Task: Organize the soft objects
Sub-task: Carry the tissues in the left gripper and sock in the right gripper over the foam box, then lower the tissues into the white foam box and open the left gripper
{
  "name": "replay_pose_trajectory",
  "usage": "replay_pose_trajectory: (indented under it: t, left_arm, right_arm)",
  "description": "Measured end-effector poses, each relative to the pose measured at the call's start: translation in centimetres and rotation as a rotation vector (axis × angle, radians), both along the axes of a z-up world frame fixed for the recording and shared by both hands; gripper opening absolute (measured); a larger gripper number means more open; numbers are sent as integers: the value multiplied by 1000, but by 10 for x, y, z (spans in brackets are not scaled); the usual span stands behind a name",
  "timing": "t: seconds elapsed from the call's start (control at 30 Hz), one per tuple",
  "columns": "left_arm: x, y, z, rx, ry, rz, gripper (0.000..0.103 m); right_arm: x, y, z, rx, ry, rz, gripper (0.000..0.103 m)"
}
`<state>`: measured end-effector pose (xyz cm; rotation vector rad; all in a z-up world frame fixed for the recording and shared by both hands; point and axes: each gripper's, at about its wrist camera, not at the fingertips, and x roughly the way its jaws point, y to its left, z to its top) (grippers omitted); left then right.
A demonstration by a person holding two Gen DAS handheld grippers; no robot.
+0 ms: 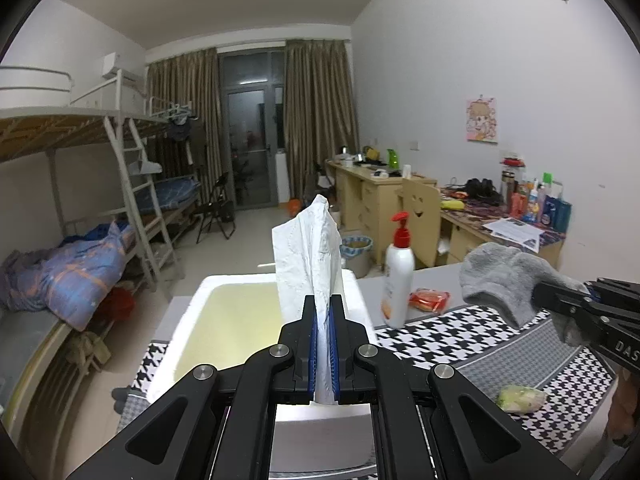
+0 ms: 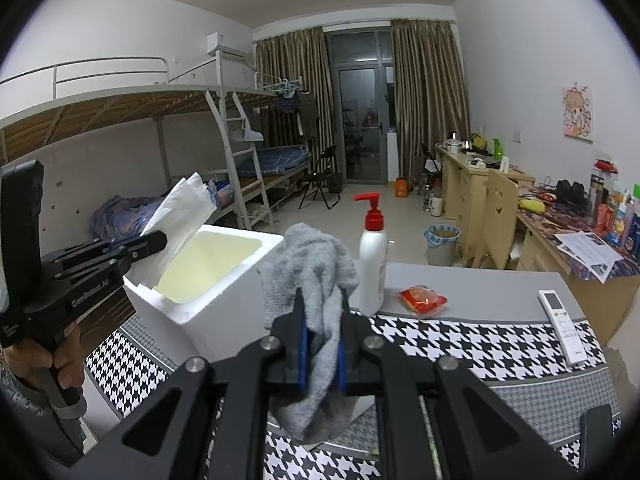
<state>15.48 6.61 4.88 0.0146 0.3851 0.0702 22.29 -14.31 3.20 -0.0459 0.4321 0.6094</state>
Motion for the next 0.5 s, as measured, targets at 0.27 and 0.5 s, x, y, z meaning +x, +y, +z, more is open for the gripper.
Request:
replay_pose_trajectory:
  t: [0.27,0.5]
  left_arm:
    - [11,13,-4,-21,26,39,5]
    - [21,23,-10,-33,69,45,6]
  right_arm:
    - [5,7,0,-11,5,14,14]
    - [8,10,-2,-24,15,14,14]
